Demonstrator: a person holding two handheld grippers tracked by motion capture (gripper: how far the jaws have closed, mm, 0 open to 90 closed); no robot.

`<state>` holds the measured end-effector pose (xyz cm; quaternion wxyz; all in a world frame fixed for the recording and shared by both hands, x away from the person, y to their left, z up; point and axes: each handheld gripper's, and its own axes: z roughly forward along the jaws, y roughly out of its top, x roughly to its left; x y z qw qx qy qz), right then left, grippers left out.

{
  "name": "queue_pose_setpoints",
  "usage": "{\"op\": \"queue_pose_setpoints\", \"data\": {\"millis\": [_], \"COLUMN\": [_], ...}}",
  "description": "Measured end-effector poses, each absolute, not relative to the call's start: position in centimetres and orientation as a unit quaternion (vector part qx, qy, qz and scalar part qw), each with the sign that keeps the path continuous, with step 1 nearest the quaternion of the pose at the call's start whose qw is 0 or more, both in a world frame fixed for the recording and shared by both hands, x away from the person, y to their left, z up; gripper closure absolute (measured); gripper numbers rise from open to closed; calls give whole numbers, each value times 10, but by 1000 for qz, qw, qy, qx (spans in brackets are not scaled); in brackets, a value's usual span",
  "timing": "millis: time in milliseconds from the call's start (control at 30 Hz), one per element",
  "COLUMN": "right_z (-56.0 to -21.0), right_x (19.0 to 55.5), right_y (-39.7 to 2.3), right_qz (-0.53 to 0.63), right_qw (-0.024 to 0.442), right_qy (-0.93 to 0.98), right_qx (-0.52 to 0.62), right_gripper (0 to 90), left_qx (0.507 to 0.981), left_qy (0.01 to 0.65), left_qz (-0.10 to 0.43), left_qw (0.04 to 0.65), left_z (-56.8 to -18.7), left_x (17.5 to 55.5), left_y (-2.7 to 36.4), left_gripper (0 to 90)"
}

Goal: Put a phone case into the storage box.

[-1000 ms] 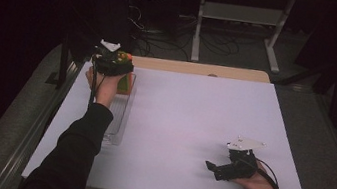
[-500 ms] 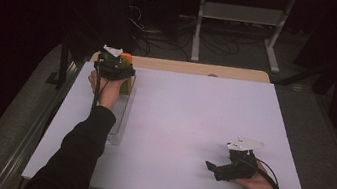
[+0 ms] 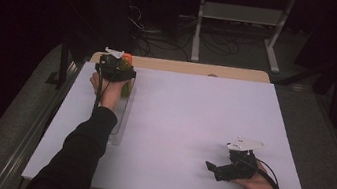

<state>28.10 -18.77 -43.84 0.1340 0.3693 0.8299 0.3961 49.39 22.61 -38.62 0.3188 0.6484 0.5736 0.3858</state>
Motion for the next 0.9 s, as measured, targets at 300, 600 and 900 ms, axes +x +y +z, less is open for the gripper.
{"op": "queue_pose_setpoints", "data": {"millis": [300,600,900], "right_z": [-438,-438,-438], "right_x": [281,281,281], "right_y": [-188,-187,-188], "right_qz": [395,395,395], "right_qw": [134,133,133], "right_qy": [832,831,830], "right_qx": [367,369,369], "right_gripper": [0,0,0], "left_qx": [648,653,665], "left_qy": [583,575,565], "left_qz": [369,355,333], "left_qw": [321,341,358], "left_z": [-389,-386,-377], "left_x": [496,496,491], "left_y": [229,232,239], "left_gripper": [35,0,0]}}
